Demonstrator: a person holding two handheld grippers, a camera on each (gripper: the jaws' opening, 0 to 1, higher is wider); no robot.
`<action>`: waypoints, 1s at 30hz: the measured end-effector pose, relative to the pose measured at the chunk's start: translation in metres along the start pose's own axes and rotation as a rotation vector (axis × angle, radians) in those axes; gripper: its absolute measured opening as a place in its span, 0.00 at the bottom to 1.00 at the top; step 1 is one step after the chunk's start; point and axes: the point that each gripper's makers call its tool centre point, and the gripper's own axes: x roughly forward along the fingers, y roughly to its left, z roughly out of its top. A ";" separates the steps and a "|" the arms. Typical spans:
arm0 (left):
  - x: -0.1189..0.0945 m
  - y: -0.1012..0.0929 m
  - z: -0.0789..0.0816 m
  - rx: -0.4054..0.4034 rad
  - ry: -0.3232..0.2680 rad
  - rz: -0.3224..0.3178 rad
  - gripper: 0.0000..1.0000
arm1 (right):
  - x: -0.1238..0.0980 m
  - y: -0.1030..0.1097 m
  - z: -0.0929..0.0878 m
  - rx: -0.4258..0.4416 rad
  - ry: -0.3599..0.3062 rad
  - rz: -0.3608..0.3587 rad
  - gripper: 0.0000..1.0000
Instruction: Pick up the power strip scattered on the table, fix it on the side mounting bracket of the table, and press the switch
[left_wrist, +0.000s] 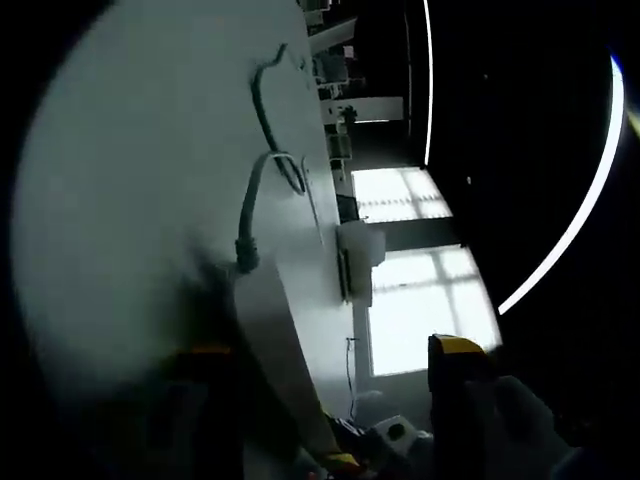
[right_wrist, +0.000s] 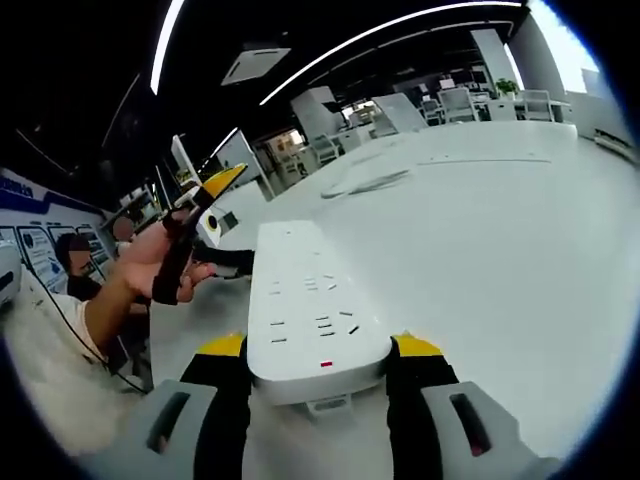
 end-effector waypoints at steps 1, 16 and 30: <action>0.000 0.000 0.000 -0.006 -0.004 -0.001 0.76 | 0.000 0.000 0.000 -0.001 0.000 0.000 0.49; 0.002 0.018 0.000 -0.037 -0.020 0.043 0.56 | -0.001 -0.008 0.000 -0.041 0.002 -0.010 0.49; 0.004 0.026 -0.001 -0.053 -0.021 0.069 0.45 | -0.001 -0.002 -0.002 -0.045 0.001 -0.012 0.49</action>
